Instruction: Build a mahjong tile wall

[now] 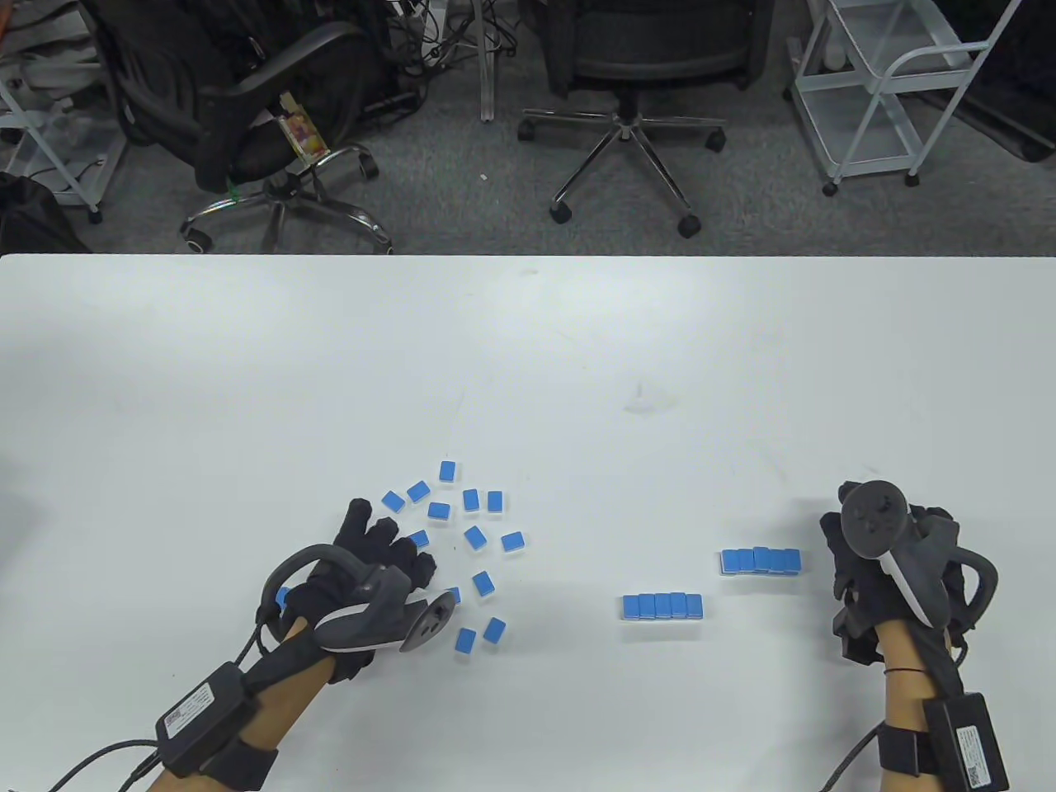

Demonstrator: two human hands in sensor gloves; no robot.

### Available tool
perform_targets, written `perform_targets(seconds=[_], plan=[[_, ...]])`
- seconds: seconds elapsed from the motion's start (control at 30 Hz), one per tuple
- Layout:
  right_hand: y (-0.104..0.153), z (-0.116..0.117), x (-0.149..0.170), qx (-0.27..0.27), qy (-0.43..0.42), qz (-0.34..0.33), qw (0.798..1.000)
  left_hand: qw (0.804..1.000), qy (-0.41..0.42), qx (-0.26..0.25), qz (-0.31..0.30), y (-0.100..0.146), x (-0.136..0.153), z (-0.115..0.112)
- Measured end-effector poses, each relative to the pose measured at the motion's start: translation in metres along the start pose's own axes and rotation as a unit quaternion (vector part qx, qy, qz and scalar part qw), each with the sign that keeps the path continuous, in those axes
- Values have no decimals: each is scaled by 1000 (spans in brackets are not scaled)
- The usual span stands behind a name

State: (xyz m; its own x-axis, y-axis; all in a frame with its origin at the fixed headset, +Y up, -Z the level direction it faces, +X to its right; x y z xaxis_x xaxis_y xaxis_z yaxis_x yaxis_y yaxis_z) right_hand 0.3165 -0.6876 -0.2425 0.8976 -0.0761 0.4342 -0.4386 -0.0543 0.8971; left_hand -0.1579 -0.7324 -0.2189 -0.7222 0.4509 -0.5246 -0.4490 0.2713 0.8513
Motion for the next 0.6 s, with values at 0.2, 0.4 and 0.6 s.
perform_targets(seconds=[0.2, 0.4, 0.6], plan=[[0, 0, 0, -1, 1, -1, 1000, 999, -37, -13, -8, -1, -13, -6], [0, 0, 0, -1, 0, 0, 1000, 999, -22, -25, -1, 11, -1, 0], [1, -1, 0, 0, 1, 0, 1000, 995, 19, -50, 89, 48, 66, -3]])
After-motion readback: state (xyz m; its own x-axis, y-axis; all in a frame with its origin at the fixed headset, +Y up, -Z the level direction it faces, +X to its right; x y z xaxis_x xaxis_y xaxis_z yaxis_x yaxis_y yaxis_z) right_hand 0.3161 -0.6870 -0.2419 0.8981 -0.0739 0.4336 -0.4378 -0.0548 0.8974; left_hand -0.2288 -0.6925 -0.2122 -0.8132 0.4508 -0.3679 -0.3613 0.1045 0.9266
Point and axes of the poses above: the tracker on the back of each hand, its own x axis roughly to the little-finger side, its own y axis roughly from the fingertips to the wrist, z = x × y, the point moved 3 cm from there along -y, roughly from the wrist to the fingertips, and after that the axes turned 2 degrees about z, right-handed, at the moved point
